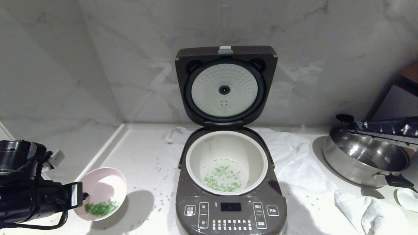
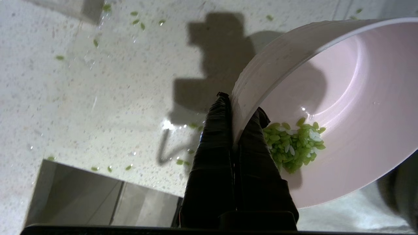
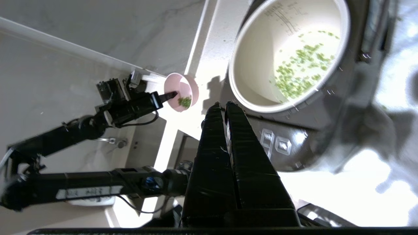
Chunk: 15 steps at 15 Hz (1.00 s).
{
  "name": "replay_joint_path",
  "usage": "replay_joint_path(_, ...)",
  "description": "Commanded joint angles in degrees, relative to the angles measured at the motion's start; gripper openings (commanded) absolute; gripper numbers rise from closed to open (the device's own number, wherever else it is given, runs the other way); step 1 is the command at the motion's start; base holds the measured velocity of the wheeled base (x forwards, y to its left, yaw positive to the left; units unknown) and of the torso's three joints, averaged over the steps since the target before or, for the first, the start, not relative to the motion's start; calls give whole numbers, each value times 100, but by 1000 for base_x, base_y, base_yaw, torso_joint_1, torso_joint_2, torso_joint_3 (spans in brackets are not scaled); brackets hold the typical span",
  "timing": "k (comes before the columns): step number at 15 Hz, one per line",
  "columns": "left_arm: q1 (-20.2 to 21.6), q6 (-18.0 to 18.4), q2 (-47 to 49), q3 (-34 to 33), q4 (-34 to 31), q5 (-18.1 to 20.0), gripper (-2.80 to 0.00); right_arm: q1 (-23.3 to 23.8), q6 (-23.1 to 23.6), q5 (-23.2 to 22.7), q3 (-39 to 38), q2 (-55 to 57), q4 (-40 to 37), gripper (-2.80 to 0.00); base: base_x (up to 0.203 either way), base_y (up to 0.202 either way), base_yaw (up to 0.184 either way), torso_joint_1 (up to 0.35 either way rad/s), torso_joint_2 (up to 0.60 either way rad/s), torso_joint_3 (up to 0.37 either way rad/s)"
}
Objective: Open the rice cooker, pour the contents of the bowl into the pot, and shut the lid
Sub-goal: Place the bowl on the table
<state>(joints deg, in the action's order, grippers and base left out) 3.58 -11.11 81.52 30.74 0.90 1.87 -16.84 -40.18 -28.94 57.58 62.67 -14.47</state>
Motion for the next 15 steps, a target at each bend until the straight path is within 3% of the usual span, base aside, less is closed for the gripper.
replay_joint_path(1,58,138,198,-51,-429,-25,-280,-4,-11,27,-416,-810,-10,-280,0,0,0,0,0,0)
replay_joint_path(5,187,525,314,-373,-859,-27,-280,-3,85,274,-1270,-1963,-67,-280,0,0,0,0,0,0)
replay_joint_path(7,596,502,674,-377,-857,-5,-280,-4,226,474,-1790,-2534,-86,-280,0,0,0,0,0,0)
replay_joint_path(11,1858,510,1723,-189,-768,162,-280,-2,878,1083,-2274,-3437,-103,-280,0,0,0,0,0,0)
replay_joint_path(15,2233,563,2358,-315,-159,246,-280,-4,951,1544,-2562,-3729,-201,-280,0,0,0,0,0,0)
